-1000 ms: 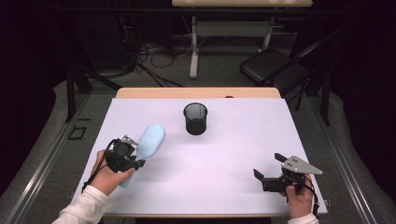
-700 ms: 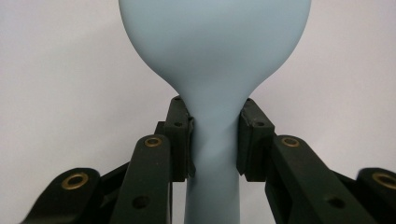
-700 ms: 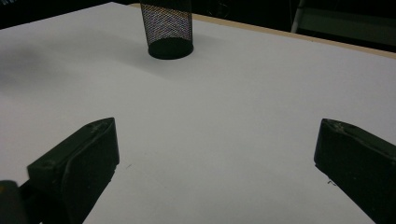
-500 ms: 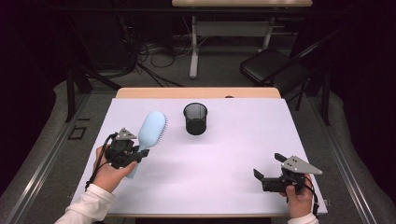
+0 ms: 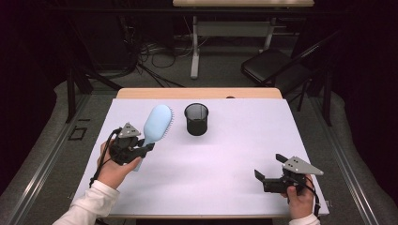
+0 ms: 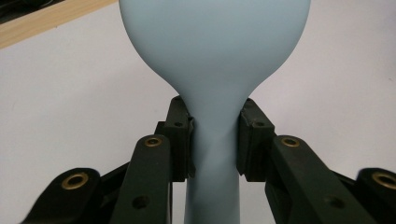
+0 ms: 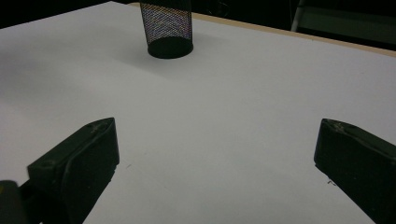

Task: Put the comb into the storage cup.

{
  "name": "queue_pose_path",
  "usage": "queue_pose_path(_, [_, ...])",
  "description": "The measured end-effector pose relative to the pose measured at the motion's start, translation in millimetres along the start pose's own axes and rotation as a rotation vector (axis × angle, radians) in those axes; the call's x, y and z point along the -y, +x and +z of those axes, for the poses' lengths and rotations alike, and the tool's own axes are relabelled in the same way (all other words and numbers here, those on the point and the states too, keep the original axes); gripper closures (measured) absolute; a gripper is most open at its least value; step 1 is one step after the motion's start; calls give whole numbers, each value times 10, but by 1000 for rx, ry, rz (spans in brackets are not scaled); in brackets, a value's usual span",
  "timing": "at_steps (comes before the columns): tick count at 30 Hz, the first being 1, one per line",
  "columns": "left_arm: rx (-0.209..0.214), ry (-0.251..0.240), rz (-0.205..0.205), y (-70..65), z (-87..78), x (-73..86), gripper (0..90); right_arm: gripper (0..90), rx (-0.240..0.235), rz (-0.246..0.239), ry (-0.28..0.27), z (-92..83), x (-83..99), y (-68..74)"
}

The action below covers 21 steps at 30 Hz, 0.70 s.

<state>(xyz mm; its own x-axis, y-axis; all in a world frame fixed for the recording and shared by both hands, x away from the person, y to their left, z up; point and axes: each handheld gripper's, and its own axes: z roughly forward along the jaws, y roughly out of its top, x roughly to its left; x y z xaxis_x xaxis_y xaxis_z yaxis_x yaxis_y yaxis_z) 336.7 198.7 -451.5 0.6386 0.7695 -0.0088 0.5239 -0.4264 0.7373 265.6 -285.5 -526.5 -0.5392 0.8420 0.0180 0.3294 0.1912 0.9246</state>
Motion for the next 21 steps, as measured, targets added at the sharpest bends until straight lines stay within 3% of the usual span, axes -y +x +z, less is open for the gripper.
queue_pose_path(8, [6,-63,18,-33,45,-123,700,0,-1,1,10,10,1,4])
queue_pose_path(21, [32,-155,3,-98,151,-311,700,0,-8,-2,9,28,1,17])
